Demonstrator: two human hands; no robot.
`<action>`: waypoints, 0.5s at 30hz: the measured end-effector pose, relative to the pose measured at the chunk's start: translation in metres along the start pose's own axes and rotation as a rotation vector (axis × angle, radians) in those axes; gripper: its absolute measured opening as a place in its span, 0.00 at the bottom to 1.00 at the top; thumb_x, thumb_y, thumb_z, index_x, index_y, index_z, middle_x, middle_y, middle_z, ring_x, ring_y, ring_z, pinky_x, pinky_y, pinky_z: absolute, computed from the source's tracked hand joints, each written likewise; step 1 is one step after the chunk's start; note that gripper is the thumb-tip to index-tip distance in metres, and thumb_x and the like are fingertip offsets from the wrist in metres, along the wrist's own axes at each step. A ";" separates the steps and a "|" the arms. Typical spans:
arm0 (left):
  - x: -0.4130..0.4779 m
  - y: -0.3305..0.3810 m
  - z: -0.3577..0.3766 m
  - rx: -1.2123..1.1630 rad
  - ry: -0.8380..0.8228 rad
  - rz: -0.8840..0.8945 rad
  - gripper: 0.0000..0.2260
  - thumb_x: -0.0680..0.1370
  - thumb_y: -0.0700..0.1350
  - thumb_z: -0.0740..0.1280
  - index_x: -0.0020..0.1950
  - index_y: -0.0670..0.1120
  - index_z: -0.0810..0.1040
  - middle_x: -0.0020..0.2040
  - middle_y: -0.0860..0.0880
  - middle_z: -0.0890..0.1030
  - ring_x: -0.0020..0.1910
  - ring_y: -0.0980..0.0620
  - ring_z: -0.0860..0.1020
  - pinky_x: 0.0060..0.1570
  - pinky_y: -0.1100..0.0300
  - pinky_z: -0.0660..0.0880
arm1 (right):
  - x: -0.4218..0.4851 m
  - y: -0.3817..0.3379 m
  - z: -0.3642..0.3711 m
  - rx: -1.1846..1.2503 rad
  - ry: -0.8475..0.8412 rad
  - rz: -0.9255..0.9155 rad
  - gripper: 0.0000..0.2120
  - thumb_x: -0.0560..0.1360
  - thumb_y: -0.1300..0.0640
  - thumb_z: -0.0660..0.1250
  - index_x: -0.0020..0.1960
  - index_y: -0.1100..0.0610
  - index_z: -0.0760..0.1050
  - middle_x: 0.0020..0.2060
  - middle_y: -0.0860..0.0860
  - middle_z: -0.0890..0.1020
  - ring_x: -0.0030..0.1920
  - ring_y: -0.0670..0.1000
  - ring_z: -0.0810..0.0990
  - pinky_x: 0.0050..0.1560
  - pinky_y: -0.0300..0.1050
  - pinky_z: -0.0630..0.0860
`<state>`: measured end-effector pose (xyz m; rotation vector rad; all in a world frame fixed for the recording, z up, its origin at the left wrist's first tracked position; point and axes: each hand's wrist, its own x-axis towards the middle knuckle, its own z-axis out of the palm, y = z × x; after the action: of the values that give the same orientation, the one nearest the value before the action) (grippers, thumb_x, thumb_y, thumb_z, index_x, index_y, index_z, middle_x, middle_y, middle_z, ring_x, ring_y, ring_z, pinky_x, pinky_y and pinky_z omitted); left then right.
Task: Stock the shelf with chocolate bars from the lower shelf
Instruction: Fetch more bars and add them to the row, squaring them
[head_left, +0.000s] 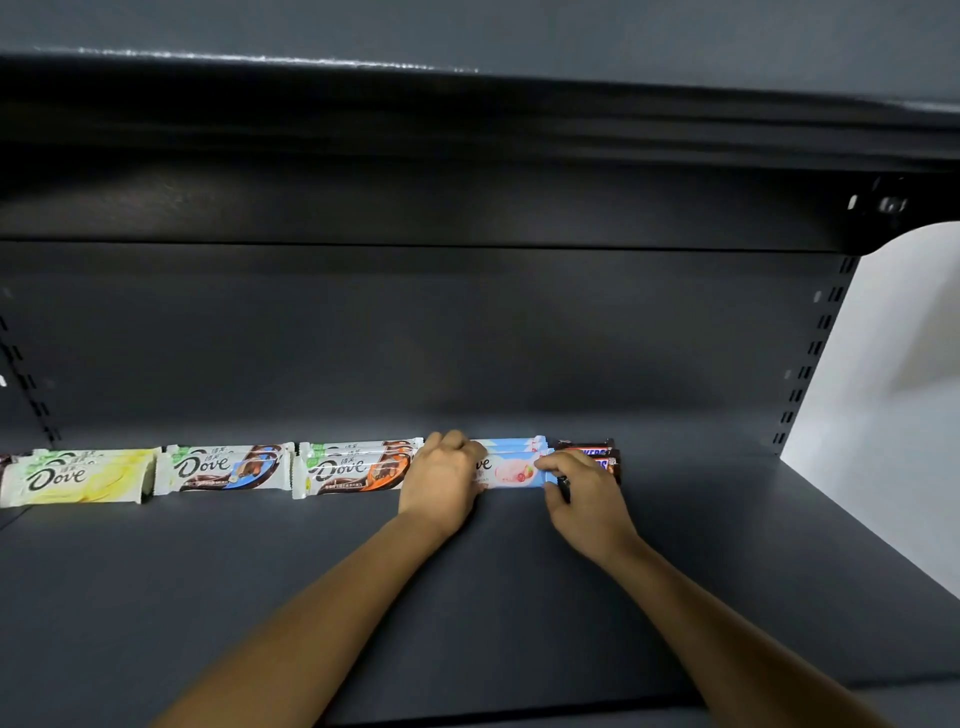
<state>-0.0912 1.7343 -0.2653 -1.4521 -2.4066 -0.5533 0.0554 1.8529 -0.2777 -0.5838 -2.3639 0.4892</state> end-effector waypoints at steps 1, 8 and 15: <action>0.000 0.000 0.000 0.001 -0.003 -0.002 0.18 0.75 0.44 0.66 0.66 0.50 0.73 0.60 0.50 0.73 0.59 0.49 0.69 0.59 0.59 0.67 | 0.000 -0.001 0.000 -0.004 -0.005 -0.012 0.13 0.74 0.65 0.63 0.57 0.57 0.78 0.55 0.50 0.79 0.56 0.48 0.76 0.54 0.31 0.66; -0.004 0.003 -0.002 -0.012 -0.010 -0.017 0.18 0.76 0.43 0.64 0.67 0.49 0.72 0.60 0.50 0.73 0.60 0.48 0.67 0.60 0.61 0.65 | -0.002 -0.004 -0.001 -0.048 -0.070 -0.033 0.14 0.75 0.63 0.63 0.58 0.56 0.78 0.56 0.49 0.79 0.58 0.48 0.74 0.57 0.33 0.66; -0.009 0.008 -0.004 0.001 -0.003 -0.032 0.18 0.77 0.44 0.63 0.68 0.49 0.71 0.61 0.50 0.72 0.60 0.48 0.68 0.60 0.61 0.65 | -0.005 -0.005 -0.002 -0.077 -0.097 -0.053 0.13 0.75 0.62 0.62 0.57 0.57 0.79 0.55 0.50 0.79 0.58 0.51 0.74 0.59 0.40 0.69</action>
<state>-0.0799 1.7289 -0.2637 -1.4175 -2.4358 -0.5573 0.0583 1.8463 -0.2761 -0.5410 -2.4927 0.4125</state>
